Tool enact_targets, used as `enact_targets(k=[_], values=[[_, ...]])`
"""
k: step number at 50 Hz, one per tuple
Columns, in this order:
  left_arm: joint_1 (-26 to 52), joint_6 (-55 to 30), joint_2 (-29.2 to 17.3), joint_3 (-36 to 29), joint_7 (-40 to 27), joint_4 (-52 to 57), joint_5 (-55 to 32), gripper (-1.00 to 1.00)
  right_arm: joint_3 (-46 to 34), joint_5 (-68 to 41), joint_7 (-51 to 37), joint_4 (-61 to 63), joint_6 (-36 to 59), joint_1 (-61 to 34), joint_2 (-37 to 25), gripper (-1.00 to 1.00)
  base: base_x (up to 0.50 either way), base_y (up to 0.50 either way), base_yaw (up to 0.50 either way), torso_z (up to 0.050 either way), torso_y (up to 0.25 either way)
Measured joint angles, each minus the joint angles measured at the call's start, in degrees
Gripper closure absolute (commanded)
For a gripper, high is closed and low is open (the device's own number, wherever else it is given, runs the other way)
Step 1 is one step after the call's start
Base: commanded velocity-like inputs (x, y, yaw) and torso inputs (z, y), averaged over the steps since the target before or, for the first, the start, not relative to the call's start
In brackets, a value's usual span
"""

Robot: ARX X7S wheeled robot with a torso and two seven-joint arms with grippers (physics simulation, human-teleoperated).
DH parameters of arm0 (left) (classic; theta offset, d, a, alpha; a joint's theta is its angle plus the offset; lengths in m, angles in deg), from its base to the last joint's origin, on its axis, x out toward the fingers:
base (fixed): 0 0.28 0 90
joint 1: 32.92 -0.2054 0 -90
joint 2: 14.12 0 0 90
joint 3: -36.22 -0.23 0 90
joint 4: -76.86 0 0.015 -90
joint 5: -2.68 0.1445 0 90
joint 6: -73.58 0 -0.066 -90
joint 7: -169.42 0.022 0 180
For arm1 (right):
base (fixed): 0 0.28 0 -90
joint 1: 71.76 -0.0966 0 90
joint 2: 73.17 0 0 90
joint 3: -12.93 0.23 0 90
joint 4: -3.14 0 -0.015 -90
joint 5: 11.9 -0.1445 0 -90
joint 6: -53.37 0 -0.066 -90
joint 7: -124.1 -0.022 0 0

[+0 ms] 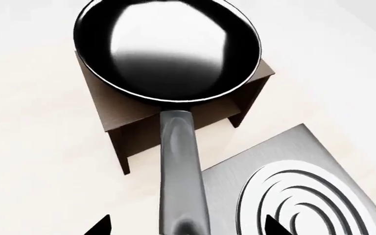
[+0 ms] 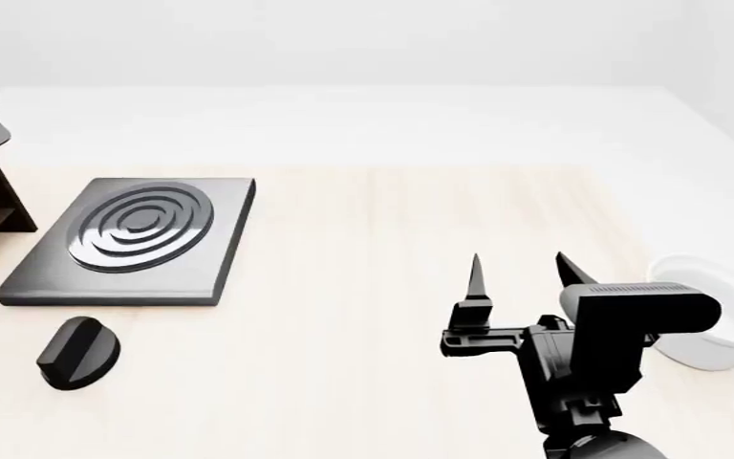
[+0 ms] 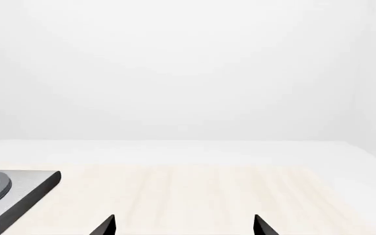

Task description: Put the frying pan on top of the cabinet.

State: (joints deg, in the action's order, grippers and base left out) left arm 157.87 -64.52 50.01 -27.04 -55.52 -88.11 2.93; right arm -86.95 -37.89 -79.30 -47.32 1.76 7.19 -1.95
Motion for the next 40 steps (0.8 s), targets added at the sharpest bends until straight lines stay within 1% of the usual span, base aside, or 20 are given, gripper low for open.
enact_targets(k=[3,8,14,16,19,23,28,30,31,36,40], values=[[0.26,0.55,0.67,-1.52,0.77,-0.02,0.36,-1.0,-0.07,-0.03,-0.02,-0.09,-0.07,-0.03,-0.02,-1.0,0.0,0.0,0.0,0.0,0.0],[1.61,3.12,2.79,-6.34,3.97,-0.03,1.21,-1.0,-0.18,-0.07,-0.07,-0.25,-0.18,-0.11,-0.04,-1.0,0.0,0.0,0.0,0.0,0.0],[4.29,5.45,6.33,-12.48,11.4,0.04,1.77,-1.0,-0.27,-0.11,-0.17,-0.41,-0.32,-0.1,-0.1,-1.0,0.0,0.0,0.0,0.0,0.0],[3.99,3.77,7.66,-14.16,14.77,2.51,1.59,-1.0,-0.29,-0.12,-0.19,-0.46,-0.39,-0.09,-0.12,-1.0,0.0,0.0,0.0,0.0,0.0],[1.58,-1.7,9.62,-16.22,19.93,10.97,0.72,-1.0,-0.32,-0.14,-0.22,-0.55,-0.52,-0.09,-0.15,-1.0,0.0,0.0,0.0,0.0,0.0],[-2.9,-10.82,11.9,-18.43,25.98,26.62,-1.14,-1.0,-0.34,-0.17,-0.27,-0.62,-0.64,-0.1,-0.21,-1.0,0.0,0.0,0.0,0.0,0.0],[-8.68,-22.09,14.28,-19.7,31.41,45.77,-4.27,-1.0,-0.3,-0.26,-0.38,-0.57,-0.66,-0.17,-0.34,-1.0,0.0,0.0,0.0,0.0,0.0],[-10.99,-25.67,14.62,-19.98,31.31,52.03,-7.8,-1.0,-0.29,-0.3,-0.42,-0.53,-0.66,-0.22,-0.39,-1.0,0.0,0.0,0.0,0.0,0.0],[-12.24,-27.2,14.54,-20.01,30.19,54.86,-10.5,-1.0,-0.29,-0.32,-0.45,-0.5,-0.64,-0.25,-0.42,-1.0,0.0,0.0,0.0,0.0,0.0],[-18.28,-32.83,13.36,-19.84,22.26,66.03,-27.31,-1.0,-0.3,-0.45,-0.62,-0.28,-0.44,-0.5,-0.57,-1.0,0.0,0.0,0.0,0.0,0.0],[-22.69,-35.64,12.66,-19.14,16.88,72.04,-38.52,-1.0,-0.32,-0.55,-0.76,-0.12,-0.22,-0.78,-0.67,-1.0,0.0,0.0,0.0,0.0,0.0]])
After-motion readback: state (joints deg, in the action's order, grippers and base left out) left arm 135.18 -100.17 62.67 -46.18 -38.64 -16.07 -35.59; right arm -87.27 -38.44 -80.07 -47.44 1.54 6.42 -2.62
